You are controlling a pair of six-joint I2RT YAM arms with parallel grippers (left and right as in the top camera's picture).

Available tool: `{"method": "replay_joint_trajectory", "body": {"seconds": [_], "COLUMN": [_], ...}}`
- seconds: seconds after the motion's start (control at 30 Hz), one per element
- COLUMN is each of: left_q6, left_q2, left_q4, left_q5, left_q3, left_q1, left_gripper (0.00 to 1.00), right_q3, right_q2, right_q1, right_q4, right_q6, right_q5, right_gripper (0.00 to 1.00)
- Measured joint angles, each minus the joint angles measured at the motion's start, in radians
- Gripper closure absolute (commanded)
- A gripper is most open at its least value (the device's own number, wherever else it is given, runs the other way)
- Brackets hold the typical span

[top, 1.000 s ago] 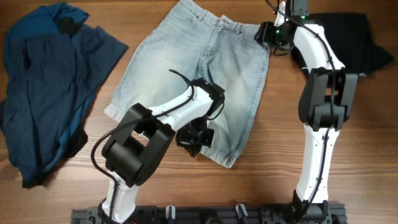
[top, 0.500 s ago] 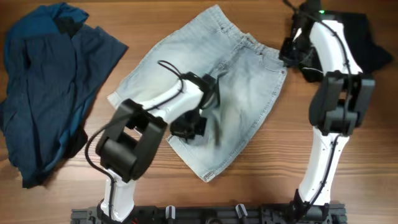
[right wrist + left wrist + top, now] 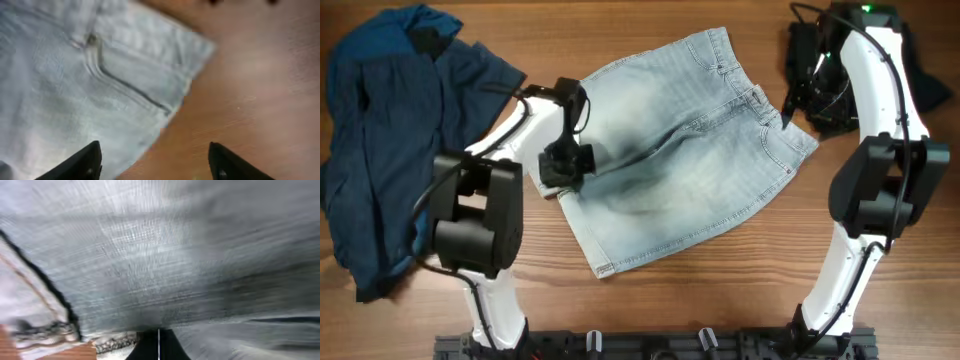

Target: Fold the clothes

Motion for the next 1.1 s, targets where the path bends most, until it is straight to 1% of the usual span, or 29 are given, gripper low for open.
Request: {"method": "replay_joint_trajectory", "body": {"seconds": [0.03,0.1,0.13,0.17,0.2,0.23,0.27,0.33,0.37,0.4,0.43,0.47,0.5,0.53,0.57,0.6,0.63,0.7,0.8,1.1], "left_q6": [0.0,0.0,0.0,0.0,0.002,0.007,0.009,0.009,0.007,0.007,0.007,0.006,0.005,-0.003,-0.012,-0.023,-0.037,-0.052,-0.065,-0.068], "left_q2": [-0.013,-0.051,-0.088,-0.11,-0.134,-0.163,-0.181,-0.195,-0.195,-0.195,-0.195,-0.195,-0.195,-0.195,-0.195,-0.195,-0.195,-0.195,-0.195,-0.195], "left_q4": [0.017,0.066,0.093,0.114,0.137,0.16,0.185,0.216,0.229,0.243,0.249,0.254,0.256,0.256,0.257,0.256,0.257,0.258,0.259,0.248], "left_q5": [-0.003,-0.002,0.006,0.023,0.039,0.054,0.061,0.061,0.059,0.051,0.043,0.023,0.004,-0.021,-0.041,-0.06,-0.079,-0.105,-0.125,-0.127], "left_q3": [0.001,0.001,0.002,0.003,0.003,0.005,0.005,0.006,0.006,0.006,0.006,0.006,0.006,0.006,0.006,0.006,0.006,0.006,0.006,0.006], "left_q1": [0.002,0.003,0.003,0.003,0.003,0.003,0.003,0.003,0.003,0.003,0.004,0.004,0.005,0.01,0.016,0.023,0.035,0.07,0.11,0.114], "left_gripper": [0.96,0.96,0.91,0.82,0.69,0.64,0.62,0.61,0.61,0.61,0.62,0.67,0.71,0.74,0.75,0.76,0.78,0.8,0.8,0.8], "right_q3": [-0.003,-0.007,-0.008,-0.014,-0.016,-0.011,-0.013,-0.013,-0.006,-0.005,-0.005,-0.005,-0.005,-0.005,-0.005,-0.005,-0.005,-0.006,-0.006,-0.006], "right_q2": [0.0,0.0,0.0,0.0,0.0,0.0,0.001,0.008,0.03,0.059,0.088,0.129,0.162,0.2,0.22,0.24,0.259,0.28,0.293,0.35], "right_q1": [0.003,0.011,0.024,0.038,0.058,0.083,0.116,0.161,0.181,0.197,0.202,0.202,0.199,0.196,0.195,0.196,0.198,0.201,0.204,0.198], "right_q4": [0.055,0.246,0.354,0.447,0.59,0.699,0.814,0.915,1.005,1.051,1.081,1.111,1.12,1.123,1.125,1.127,1.144,1.18,1.265,1.375], "right_q6": [-0.027,-0.137,-0.201,-0.233,-0.262,-0.284,-0.298,-0.312,-0.314,-0.31,-0.306,-0.298,-0.296,-0.286,-0.284,-0.281,-0.272,-0.267,-0.245,-0.169], "right_q5": [-0.019,-0.128,-0.196,-0.23,-0.254,-0.262,-0.257,-0.247,-0.239,-0.232,-0.228,-0.225,-0.229,-0.243,-0.25,-0.256,-0.262,-0.261,-0.231,-0.178], "right_gripper": [0.33,0.32,0.32,0.32,0.32,0.32,0.29,0.27,0.27,0.32,0.55,0.61,0.61,0.53,0.42,0.36,0.34,0.33,0.34,0.34]}}
